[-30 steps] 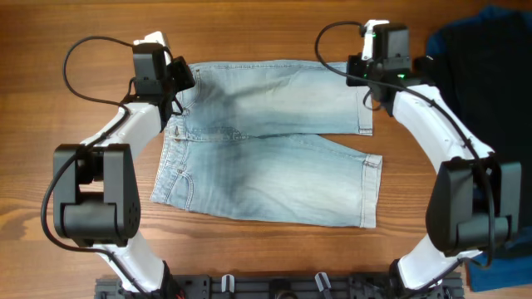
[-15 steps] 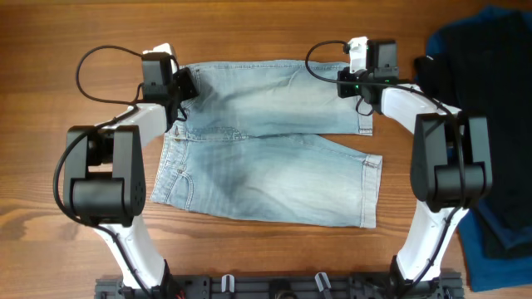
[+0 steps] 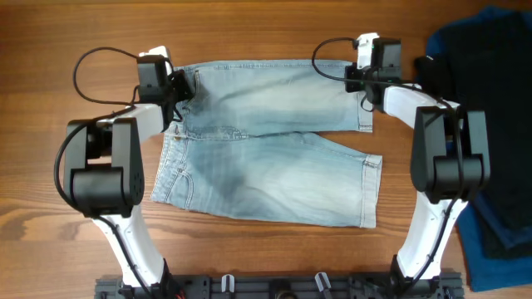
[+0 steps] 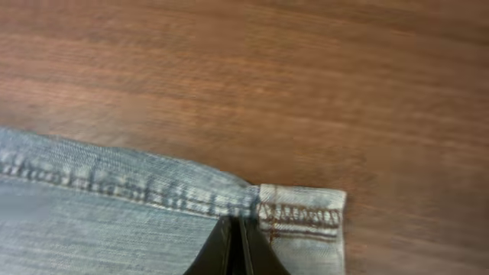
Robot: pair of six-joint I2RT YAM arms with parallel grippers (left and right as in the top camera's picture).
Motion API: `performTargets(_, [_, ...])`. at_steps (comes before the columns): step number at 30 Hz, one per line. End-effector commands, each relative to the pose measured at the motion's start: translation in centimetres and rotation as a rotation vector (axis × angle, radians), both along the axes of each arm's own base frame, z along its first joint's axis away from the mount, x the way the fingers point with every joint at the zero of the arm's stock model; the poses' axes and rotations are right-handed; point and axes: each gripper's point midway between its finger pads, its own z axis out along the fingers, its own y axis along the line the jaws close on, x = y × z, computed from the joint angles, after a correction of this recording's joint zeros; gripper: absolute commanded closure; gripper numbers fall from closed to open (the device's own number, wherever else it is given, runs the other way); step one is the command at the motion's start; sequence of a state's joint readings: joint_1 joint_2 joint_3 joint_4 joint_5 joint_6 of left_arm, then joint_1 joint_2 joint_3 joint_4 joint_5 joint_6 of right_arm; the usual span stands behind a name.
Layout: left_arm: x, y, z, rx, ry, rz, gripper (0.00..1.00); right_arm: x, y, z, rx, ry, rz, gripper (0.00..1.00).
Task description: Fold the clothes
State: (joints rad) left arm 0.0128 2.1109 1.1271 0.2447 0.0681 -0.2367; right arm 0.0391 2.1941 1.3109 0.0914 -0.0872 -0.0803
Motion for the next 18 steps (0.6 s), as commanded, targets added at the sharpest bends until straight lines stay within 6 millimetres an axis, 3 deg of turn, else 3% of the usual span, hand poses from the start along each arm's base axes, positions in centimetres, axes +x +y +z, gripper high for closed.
performTargets(1, [-0.5, 4.6, -2.1, 0.064, 0.030, 0.099, 0.96, -0.4, -5.8, -3.0, -0.092, 0.033, -0.156, 0.94])
performTargets(5, [1.0, 4.7, 1.2, 0.066, -0.077, 0.100, 0.96, 1.6, -5.5, -0.4, -0.074, -0.088, -0.147, 0.88])
performTargets(6, [1.6, 4.7, 3.3, 0.067, -0.127, 0.101, 0.96, 2.1, -5.5, 1.0, -0.072, -0.124, -0.149, 0.85])
performTargets(8, [2.7, 4.8, 9.7, 0.070, -0.255, 0.105, 0.96, 2.7, -5.5, 4.9, -0.067, -0.196, -0.153, 0.78])
performTargets(9, [2.8, 4.8, 12.0, 0.070, -0.295, 0.107, 0.96, 2.7, -5.5, 6.5, -0.066, -0.218, -0.154, 0.76])
performTargets(12, [1.5, 4.5, 18.8, 0.067, -0.379, 0.105, 0.96, 1.4, -5.4, 11.7, -0.042, -0.236, -0.172, 0.67])
performTargets(15, [-0.7, 3.1, 20.6, 0.040, -0.335, 0.064, 0.94, -1.3, -4.9, 13.8, 0.022, -0.161, -0.194, 0.60])
performTargets(18, [-3.1, 0.7, 18.7, -0.024, -0.195, 0.007, 0.90, -5.9, -4.6, 13.7, 0.050, 0.014, -0.222, 0.61])
